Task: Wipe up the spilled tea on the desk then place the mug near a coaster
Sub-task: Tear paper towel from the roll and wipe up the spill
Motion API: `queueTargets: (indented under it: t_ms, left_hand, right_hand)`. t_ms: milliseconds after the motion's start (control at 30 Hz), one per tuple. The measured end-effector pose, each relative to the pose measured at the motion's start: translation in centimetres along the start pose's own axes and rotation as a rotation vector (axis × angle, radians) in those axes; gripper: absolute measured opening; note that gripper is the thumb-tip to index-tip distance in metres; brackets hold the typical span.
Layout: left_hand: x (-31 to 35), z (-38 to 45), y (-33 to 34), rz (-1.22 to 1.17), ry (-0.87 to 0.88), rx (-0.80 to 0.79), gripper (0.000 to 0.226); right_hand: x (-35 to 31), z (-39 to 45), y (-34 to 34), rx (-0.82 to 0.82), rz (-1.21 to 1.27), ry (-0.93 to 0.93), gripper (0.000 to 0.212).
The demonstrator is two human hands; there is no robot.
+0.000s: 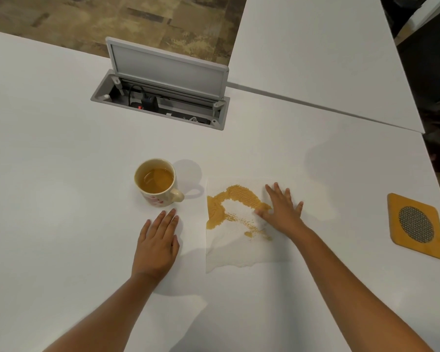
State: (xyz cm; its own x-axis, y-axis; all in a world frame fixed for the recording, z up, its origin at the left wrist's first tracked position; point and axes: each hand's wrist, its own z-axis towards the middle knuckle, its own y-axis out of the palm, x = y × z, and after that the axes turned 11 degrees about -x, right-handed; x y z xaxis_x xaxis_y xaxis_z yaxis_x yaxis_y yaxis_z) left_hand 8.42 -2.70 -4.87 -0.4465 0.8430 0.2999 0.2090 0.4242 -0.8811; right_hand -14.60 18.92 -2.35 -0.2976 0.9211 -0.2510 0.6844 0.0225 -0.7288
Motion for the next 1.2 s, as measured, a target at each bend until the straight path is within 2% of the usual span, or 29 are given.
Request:
queueTargets:
  t_ms: [133, 233, 333, 400, 467, 533, 667, 800, 933, 1100, 1200]
  left_hand:
    - [0.1, 0.0, 0.0, -0.004, 0.000, -0.003, 0.062]
    - [0.1, -0.1, 0.0, -0.007, 0.001, 0.001, 0.068]
    - [0.0, -0.1, -0.1, -0.003, 0.001, -0.003, 0.073]
    - [0.0, 0.0, -0.2, -0.008, 0.003, -0.002, 0.074]
    - [0.1, 0.0, -0.2, -0.003, 0.007, -0.010, 0.074]
    - [0.1, 0.0, -0.2, -0.005, 0.006, -0.010, 0.069]
    - [0.2, 0.0, -0.3, -0.005, 0.006, -0.009, 0.063]
    - [-0.1, 0.0, -0.1, 0.001, 0.004, -0.008, 0.060]
    - [-0.1, 0.0, 0.0, 0.010, -0.001, -0.004, 0.060]
    - [0.0, 0.0, -0.2, 0.007, 0.009, 0.011, 0.058]
    - [0.1, -0.1, -0.3, 0.013, 0.014, 0.016, 0.060]
  right_hand:
    - [-1.5, 0.9, 0.8, -0.033, 0.019, 0.045, 0.101]
    - [-1.4, 1.1, 0.4, -0.094, 0.038, 0.039, 0.106]
    - [-0.8, 1.1, -0.2, -0.069, 0.140, 0.016, 0.082]
    - [-0.3, 1.1, -0.7, 0.035, 0.198, 0.059, 0.060]
    - [-0.1, 1.1, -1.3, 0.161, 0.207, 0.091, 0.046]
    - [-0.5, 1.2, -1.7, 0.236, 0.119, 0.079, 0.041]
    - [-1.3, 1.6, -1.8, 0.282, -0.030, 0.092, 0.037]
    - [-1.4, 1.6, -1.6, 0.323, -0.050, 0.085, 0.021]
    - [-1.4, 1.1, -1.4, 0.317, -0.019, 0.064, 0.014]
    - [-1.1, -2.5, -0.4, 0.432, 0.112, -0.046, 0.008]
    - [-0.2, -6.1, 1.1, 0.455, 0.074, -0.142, 0.005]
